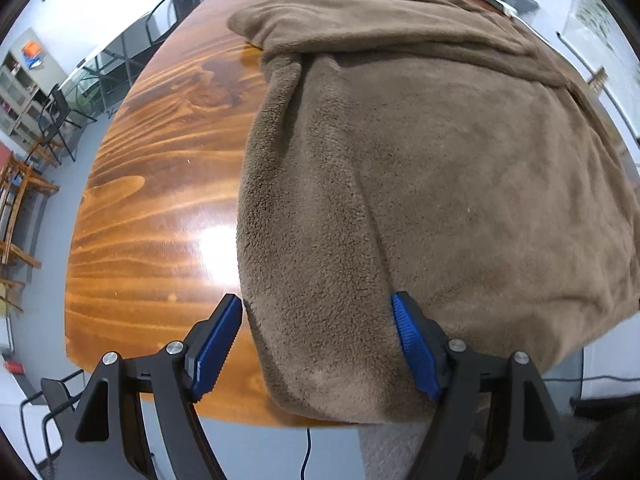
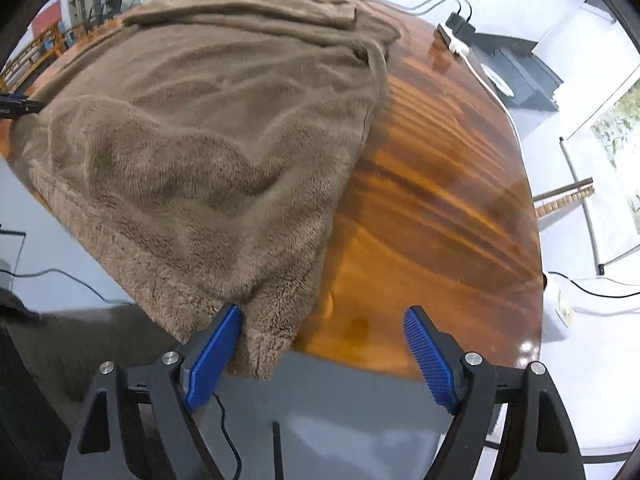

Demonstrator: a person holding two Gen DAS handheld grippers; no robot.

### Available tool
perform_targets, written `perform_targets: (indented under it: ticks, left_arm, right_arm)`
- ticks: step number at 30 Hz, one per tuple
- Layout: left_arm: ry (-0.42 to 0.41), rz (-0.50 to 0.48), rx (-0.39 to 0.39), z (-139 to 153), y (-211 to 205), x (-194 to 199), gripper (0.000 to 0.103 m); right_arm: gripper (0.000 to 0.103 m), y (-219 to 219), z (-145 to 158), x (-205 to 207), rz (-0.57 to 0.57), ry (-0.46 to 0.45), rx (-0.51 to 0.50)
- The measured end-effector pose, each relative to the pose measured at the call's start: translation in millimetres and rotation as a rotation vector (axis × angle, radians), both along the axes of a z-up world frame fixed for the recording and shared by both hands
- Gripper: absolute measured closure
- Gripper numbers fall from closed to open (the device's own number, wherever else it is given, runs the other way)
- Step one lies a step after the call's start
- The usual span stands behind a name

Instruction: Fold clothes

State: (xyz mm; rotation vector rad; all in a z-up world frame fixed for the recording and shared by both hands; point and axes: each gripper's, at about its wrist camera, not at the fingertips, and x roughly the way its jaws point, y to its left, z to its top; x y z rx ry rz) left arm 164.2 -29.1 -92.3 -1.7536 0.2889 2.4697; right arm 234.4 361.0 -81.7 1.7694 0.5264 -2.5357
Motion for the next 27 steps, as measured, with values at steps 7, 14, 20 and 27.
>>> perform_targets:
  ticks: [7,14,20,27]
  left_arm:
    - [0.001,-0.013,0.023,19.8,-10.7,5.5,0.023]
    - [0.123,0.066,0.044,62.0,-23.9,-49.8,0.023]
    - [0.230,0.075,0.062,94.7,-25.3,-114.2,0.023]
    - [0.244,0.089,0.069,100.3,-23.8,-203.8,0.023]
  right_arm:
    - [0.018,7.7,12.8,20.9,-0.005,0.016,0.013]
    - [0.018,23.6,73.6,-31.6,-0.060,0.143,-0.123]
    - [0.017,19.6,113.8,-105.5,-0.081,0.233,-0.225]
    - [0.017,8.1,130.9,-207.4,-0.143,0.305,-0.316]
